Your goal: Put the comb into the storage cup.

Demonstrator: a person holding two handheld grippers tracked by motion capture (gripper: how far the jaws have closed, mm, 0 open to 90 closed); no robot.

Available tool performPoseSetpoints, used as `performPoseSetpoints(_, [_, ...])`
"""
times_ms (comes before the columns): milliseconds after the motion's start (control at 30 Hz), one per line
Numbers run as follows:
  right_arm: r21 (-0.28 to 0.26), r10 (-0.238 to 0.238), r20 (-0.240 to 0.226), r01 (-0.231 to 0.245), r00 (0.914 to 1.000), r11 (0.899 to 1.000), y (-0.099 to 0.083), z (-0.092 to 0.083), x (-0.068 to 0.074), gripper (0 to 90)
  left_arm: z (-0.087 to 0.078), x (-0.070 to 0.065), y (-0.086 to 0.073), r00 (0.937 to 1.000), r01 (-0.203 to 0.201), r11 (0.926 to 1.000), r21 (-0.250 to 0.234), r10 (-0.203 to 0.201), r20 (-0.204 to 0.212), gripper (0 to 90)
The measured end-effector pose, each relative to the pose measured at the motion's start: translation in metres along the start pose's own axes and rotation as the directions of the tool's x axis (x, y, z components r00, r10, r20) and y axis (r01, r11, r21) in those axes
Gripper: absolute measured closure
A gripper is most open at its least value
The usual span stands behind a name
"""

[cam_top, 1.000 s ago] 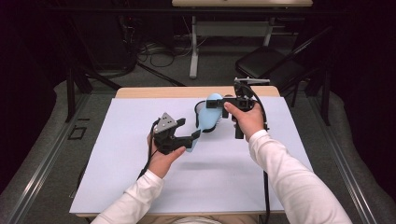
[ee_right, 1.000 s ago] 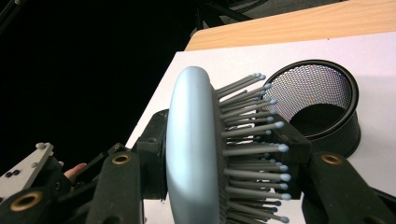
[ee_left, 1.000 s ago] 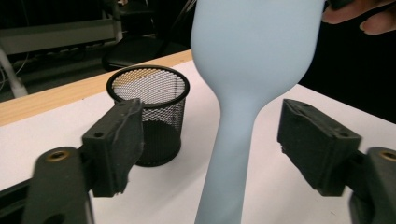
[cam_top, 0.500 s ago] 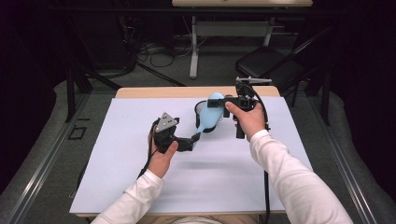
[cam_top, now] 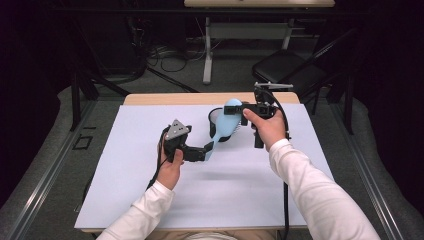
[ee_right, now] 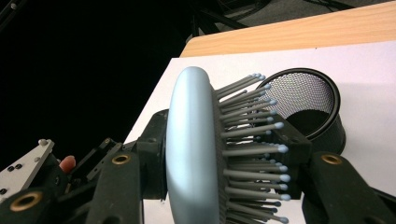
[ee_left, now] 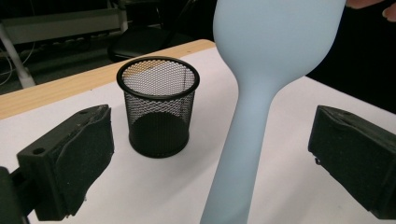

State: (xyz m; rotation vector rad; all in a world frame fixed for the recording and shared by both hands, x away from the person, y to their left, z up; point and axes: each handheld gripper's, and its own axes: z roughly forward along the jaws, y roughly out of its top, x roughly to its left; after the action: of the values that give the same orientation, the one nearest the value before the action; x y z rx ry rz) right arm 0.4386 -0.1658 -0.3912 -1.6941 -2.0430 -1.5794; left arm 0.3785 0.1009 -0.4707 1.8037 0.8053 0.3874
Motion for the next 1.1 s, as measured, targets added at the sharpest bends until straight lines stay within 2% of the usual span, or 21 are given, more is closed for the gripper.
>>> performPoseSetpoints(633, [-0.034,-0.028,0.035,0.029,0.999,0.999,0.017,-0.01,0.003,48.5,-0.009,0.017,0.005,0.9996,0.028,0.9995,0.016,-0.028,-0.005,0.5])
performPoseSetpoints(833, [-0.053,-0.019,0.056,0.022,0.9983,0.998,0.024,-0.012,-0.001,48.5,-0.01,0.021,0.006,0.9991,0.041,0.999,0.019,-0.041,0.004,0.5])
performPoseSetpoints(1100, [-0.067,-0.022,0.073,0.027,0.9971,0.997,0.033,-0.016,0.0,48.5,-0.011,0.024,0.007,0.9988,0.049,0.9986,0.02,-0.049,0.003,0.5])
